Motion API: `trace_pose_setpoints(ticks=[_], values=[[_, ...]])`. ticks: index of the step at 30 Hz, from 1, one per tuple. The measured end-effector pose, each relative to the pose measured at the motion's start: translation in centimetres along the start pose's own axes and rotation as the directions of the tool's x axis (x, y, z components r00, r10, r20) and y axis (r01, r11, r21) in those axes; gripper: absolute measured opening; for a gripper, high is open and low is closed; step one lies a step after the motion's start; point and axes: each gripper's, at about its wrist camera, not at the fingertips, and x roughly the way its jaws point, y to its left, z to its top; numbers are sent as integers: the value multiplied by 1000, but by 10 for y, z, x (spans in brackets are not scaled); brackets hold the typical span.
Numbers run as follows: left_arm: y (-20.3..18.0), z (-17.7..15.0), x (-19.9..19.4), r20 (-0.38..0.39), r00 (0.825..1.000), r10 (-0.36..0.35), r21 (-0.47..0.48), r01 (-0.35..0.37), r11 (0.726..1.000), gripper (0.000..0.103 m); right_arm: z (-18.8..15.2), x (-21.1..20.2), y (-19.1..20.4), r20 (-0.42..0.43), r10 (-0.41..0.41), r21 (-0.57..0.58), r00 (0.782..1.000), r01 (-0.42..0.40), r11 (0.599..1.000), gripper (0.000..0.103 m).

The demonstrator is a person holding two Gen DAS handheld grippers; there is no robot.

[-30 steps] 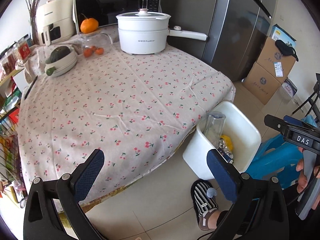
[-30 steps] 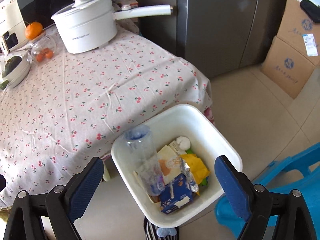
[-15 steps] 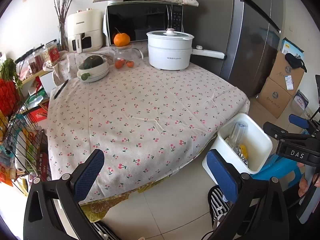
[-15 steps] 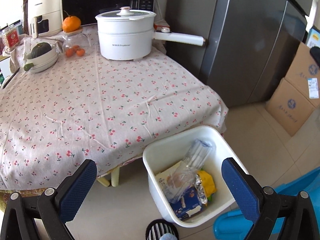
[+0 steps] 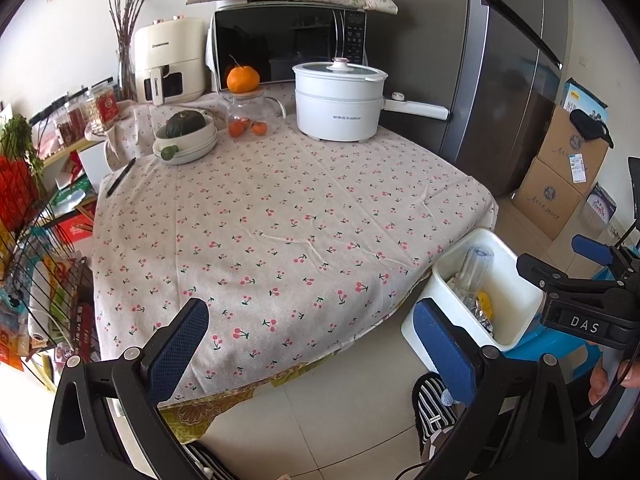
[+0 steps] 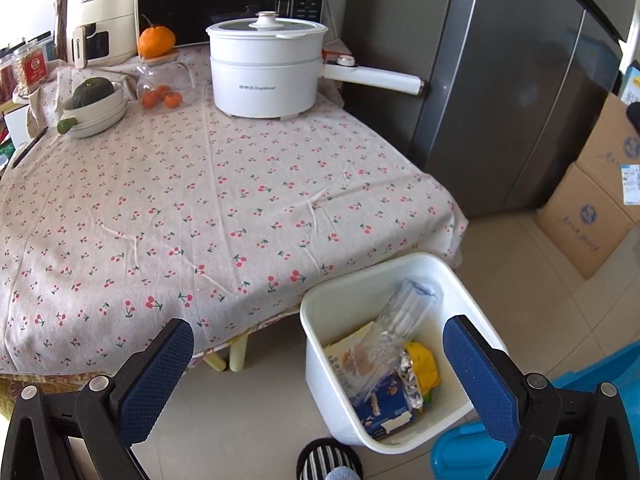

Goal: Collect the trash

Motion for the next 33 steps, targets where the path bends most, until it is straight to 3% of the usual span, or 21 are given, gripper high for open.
trace_pose_setpoints(ticks=[33], values=[[0,3,2,-17,1000,0,-29,0,1000,103,1,-1,-4,3,-1,8,1000,1,1000,102]])
